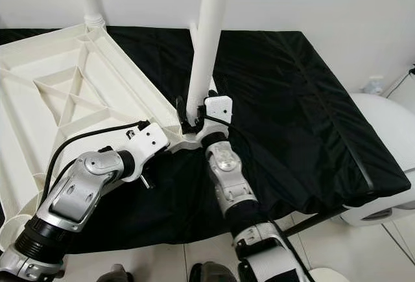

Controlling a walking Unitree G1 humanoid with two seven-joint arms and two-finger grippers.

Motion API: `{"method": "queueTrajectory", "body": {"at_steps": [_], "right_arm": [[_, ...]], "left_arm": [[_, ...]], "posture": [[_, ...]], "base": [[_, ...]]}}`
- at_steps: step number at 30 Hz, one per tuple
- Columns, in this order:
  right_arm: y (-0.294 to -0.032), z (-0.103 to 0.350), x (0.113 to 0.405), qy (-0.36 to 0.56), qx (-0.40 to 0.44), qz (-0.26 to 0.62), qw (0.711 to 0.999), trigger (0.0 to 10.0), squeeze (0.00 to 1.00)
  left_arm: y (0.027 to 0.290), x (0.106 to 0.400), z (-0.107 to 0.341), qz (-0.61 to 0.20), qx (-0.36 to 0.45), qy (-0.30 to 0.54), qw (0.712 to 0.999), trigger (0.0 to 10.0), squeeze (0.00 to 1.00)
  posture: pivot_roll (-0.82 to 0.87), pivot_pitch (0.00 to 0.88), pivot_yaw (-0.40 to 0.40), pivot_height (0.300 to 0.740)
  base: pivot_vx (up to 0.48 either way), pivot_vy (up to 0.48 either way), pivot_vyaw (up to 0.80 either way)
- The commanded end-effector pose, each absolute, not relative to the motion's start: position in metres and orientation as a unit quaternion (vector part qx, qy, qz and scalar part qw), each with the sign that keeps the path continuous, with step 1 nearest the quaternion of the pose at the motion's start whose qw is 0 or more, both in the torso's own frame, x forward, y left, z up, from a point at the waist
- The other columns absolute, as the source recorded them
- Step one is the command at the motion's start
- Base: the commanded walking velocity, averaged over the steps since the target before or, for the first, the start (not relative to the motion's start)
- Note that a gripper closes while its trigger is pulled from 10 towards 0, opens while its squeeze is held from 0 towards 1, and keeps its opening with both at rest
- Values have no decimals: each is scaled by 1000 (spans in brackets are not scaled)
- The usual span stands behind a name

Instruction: Building children table

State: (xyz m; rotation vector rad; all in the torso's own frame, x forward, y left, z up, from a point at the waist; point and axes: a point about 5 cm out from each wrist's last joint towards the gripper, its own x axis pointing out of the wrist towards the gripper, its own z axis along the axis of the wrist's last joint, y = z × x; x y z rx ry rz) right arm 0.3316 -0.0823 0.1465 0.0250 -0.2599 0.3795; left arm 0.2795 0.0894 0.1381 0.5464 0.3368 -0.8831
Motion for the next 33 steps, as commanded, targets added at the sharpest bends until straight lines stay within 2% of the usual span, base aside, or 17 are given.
{"method": "queueTrajectory", "body": {"at_steps": [1,4,8,11,20,25,26,27,33], "right_arm": [[-116,125,331,-80,11,147,986,10000,0],[-127,127,330,-77,-8,226,971,10000,0],[-138,130,331,-71,-18,275,959,10000,0],[-147,135,331,-56,-31,340,938,10000,0],[-154,138,331,-35,-60,415,907,10000,0],[-154,141,334,-42,-60,416,907,10000,0],[-154,143,336,-48,-56,415,907,8667,0],[-154,147,340,-54,-44,410,910,235,0],[-153,161,350,-77,2,391,917,0,0]], "left_arm": [[103,278,122,-393,261,194,860,10000,0],[100,279,123,-397,262,190,859,10000,0],[97,280,124,-402,264,186,857,10000,0],[94,279,125,-409,268,184,853,10000,0],[93,282,127,-413,276,180,849,10000,0],[93,283,128,-413,278,179,849,10000,0],[93,283,129,-413,278,177,849,10000,0],[93,284,129,-413,278,176,849,10000,0],[93,284,129,-411,280,175,850,10000,0]], "posture": [[38,37,-90,740],[37,32,-84,740],[37,29,-81,740],[37,29,-77,740],[39,27,-72,740],[41,25,-71,740],[43,24,-70,740],[44,23,-70,740],[48,19,-72,740]], "base": [[0,0,0],[0,0,0],[0,0,0],[0,0,0],[0,0,0],[0,0,0],[0,0,0],[0,0,0],[0,0,0]]}}
